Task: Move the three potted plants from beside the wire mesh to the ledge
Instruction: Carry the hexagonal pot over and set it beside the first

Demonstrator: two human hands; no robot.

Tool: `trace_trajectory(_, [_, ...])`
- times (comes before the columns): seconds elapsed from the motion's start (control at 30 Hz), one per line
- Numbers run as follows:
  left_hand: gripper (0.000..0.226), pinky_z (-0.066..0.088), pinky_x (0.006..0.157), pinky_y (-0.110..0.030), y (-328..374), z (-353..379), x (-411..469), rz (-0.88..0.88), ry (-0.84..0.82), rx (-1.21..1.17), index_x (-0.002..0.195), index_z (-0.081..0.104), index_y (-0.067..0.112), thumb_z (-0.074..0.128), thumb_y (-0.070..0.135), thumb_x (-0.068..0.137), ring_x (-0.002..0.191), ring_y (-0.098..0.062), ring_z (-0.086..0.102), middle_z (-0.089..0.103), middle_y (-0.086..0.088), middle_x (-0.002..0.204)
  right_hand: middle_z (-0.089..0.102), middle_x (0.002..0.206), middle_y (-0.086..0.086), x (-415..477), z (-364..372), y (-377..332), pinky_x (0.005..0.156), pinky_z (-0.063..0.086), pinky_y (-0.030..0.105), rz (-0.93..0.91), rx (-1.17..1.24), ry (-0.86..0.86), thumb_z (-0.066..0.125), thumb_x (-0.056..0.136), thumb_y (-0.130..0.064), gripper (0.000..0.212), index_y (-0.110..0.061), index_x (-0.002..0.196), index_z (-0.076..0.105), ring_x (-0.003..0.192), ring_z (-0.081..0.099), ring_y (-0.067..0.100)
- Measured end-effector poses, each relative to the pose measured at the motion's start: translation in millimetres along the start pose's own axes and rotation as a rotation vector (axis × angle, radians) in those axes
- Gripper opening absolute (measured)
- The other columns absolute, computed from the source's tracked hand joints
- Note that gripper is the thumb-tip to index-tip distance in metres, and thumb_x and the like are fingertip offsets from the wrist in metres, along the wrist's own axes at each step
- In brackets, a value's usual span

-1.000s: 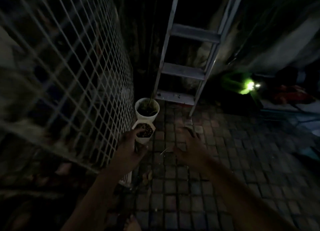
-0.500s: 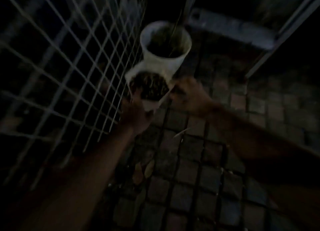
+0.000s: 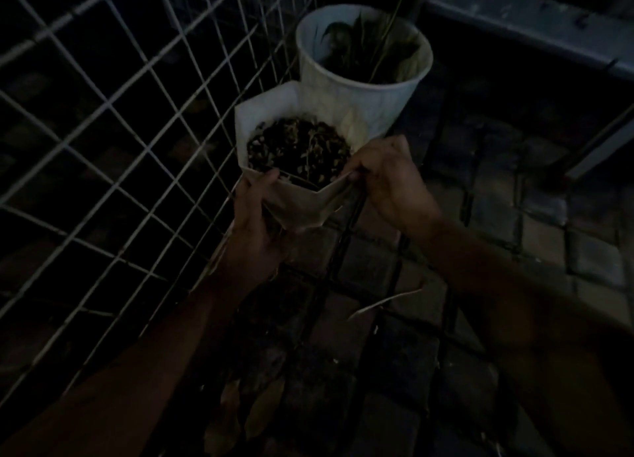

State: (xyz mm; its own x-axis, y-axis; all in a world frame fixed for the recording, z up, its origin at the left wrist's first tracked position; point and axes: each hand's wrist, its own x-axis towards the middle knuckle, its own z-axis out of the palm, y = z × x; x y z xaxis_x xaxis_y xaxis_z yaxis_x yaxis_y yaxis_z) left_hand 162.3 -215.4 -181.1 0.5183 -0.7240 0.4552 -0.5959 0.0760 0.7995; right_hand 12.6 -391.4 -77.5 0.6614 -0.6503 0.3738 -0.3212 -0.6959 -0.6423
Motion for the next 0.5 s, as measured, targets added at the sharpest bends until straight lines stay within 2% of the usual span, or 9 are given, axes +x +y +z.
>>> trace_trajectory(0.07, [0.069,0.043,0.115,-0.049,0,1,0,0.035,0.066,-0.014,0.153,0.023,0.052,0.063,0.051,0.097,0.148,-0.022,0.038,0.031,0.006,0.161,0.043,0.084,-0.007,-7,3,3,0.074,0.048,0.017,-0.164,-0.05,0.039,0.054,0.081,0.02,0.023,0.001,0.078,0.067,0.076,0.054,-0.002])
trace_trajectory(0.1, [0.067,0.043,0.113,-0.057,1,2,0,0.036,0.081,-0.021,0.152,0.022,0.054,0.061,0.05,0.097,0.149,-0.025,0.037,0.03,0.012,0.16,0.046,0.083,-0.013,-13,5,3,0.079,0.049,0.026,-0.258,-0.103,0.009,0.06,0.082,0.019,0.021,0.001,0.077,0.068,0.08,0.052,0.003])
trace_trajectory(0.17, [0.071,0.042,0.111,-0.064,5,2,2,0.034,0.09,-0.039,0.152,0.019,0.057,0.062,0.054,0.094,0.15,-0.031,0.035,0.029,0.008,0.161,0.059,0.079,-0.007,-22,10,6,0.073,0.051,0.047,-0.365,-0.164,0.055,0.069,0.084,0.011,0.013,-0.001,0.079,0.072,0.085,0.049,0.021])
trace_trajectory(0.2, [0.077,0.041,0.111,-0.065,7,3,3,0.023,0.075,-0.057,0.152,0.018,0.056,0.065,0.055,0.091,0.151,-0.032,0.033,0.027,0.001,0.163,0.065,0.079,0.001,-26,13,7,0.068,0.05,0.05,-0.368,-0.12,0.097,0.068,0.086,0.008,0.013,-0.002,0.08,0.073,0.087,0.047,0.023])
trace_trajectory(0.27, [0.094,0.041,0.111,-0.065,14,4,4,-0.032,0.037,-0.128,0.152,0.016,0.056,0.078,0.051,0.082,0.153,-0.031,0.029,0.02,-0.005,0.167,0.069,0.08,0.006,-31,16,3,0.071,0.043,0.044,-0.379,-0.057,0.184,0.06,0.091,-0.002,0.017,-0.005,0.081,0.073,0.086,0.043,0.02])
trace_trajectory(0.37, [0.117,0.041,0.115,-0.06,25,2,10,-0.124,0.008,-0.187,0.15,0.009,0.06,0.092,0.044,0.069,0.155,-0.022,0.026,0.017,-0.003,0.17,0.068,0.076,0.003,-43,26,-8,0.074,0.032,0.037,-0.393,-0.07,0.209,0.058,0.093,-0.011,0.02,-0.009,0.08,0.072,0.078,0.04,0.02])
trace_trajectory(0.43, [0.123,0.037,0.118,-0.059,29,-1,13,-0.146,-0.017,-0.165,0.148,0.001,0.064,0.092,0.037,0.07,0.155,-0.024,0.028,0.02,-0.008,0.169,0.066,0.073,0.002,-51,30,-21,0.073,0.033,0.038,-0.37,-0.064,0.208,0.058,0.087,-0.022,0.021,-0.01,0.077,0.072,0.077,0.039,0.019])
trace_trajectory(0.5, [0.127,0.043,0.116,-0.052,30,-4,12,-0.159,-0.062,-0.192,0.15,-0.006,0.062,0.09,0.025,0.076,0.15,-0.02,0.039,0.032,-0.008,0.166,0.063,0.072,0.001,-63,34,-34,0.073,0.036,0.039,-0.325,-0.076,0.215,0.062,0.077,-0.028,0.018,-0.012,0.075,0.071,0.078,0.042,0.022])
